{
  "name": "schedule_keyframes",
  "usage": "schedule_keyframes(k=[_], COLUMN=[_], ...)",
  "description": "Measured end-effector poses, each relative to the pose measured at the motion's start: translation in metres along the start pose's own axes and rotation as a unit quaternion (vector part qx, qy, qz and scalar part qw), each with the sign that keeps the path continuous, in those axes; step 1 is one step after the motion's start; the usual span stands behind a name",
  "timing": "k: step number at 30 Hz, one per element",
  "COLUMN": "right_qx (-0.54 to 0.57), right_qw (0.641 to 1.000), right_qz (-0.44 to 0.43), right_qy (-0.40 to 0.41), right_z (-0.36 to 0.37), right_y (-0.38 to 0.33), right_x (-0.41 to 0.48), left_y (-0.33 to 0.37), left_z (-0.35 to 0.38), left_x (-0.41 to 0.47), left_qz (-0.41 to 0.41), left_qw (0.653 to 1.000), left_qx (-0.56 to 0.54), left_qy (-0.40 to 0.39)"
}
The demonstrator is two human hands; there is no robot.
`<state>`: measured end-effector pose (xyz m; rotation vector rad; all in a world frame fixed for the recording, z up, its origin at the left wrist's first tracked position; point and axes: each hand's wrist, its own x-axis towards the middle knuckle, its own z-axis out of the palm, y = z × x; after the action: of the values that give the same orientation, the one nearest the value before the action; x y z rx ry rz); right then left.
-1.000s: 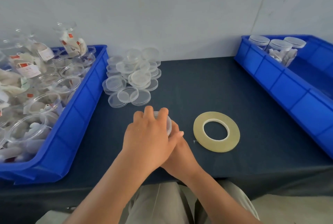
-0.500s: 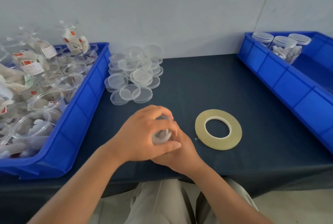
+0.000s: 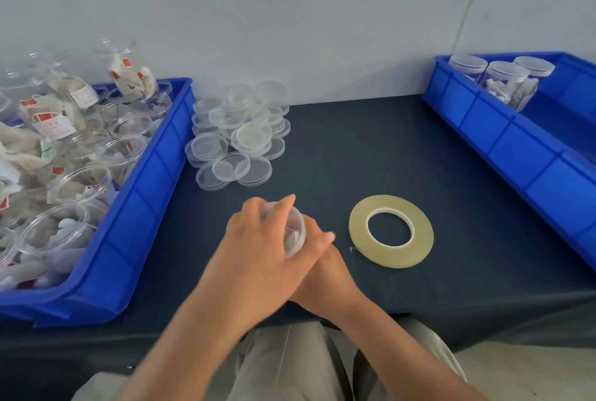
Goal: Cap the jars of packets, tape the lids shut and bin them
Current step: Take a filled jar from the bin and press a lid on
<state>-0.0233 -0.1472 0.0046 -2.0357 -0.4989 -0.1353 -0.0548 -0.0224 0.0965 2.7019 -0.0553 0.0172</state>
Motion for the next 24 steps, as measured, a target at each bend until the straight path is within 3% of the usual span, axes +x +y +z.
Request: schedule_keyframes(k=[3,6,11,16,19,24], right_qx=[-0.044,-0.046,-0.048,-0.048,-0.038,0.005], right_qw=[0.999,0.999,0.998,0.998,0.999,0.998], right_qz=[-0.019,0.003,0.034,0.050,0.031,0.029], right_qy=[0.012,0.008,-0.009,-0.002,0.004,0.062], right_z=[0.000,-0.005,-0.006,-0.003,-0.003,-0.006], right_y=[-0.006,-0.006,-0.002,-0.002,-0.002,-0.014], right_x=[-0.003,-0.004,0.002,0.003,0.002,-0.002], left_y=[0.020,0.014,-0.011,-0.019,-0.015,0.003], left_z=[0.016,0.023,0.012,0.005,0.009,0.033], left_x=[0.009,0.019,0.035,0.041,0.034,0.012], left_qz=[-0.062,0.030,0.206,0.261,0.231,0.031], left_qw=[0.989,0.983,0.969,0.961,0.967,0.989], left_qx=[0.102,0.129,0.075,0.045,0.029,0.038], left_qy=[0.084,0.125,0.113,0.084,0.107,0.140])
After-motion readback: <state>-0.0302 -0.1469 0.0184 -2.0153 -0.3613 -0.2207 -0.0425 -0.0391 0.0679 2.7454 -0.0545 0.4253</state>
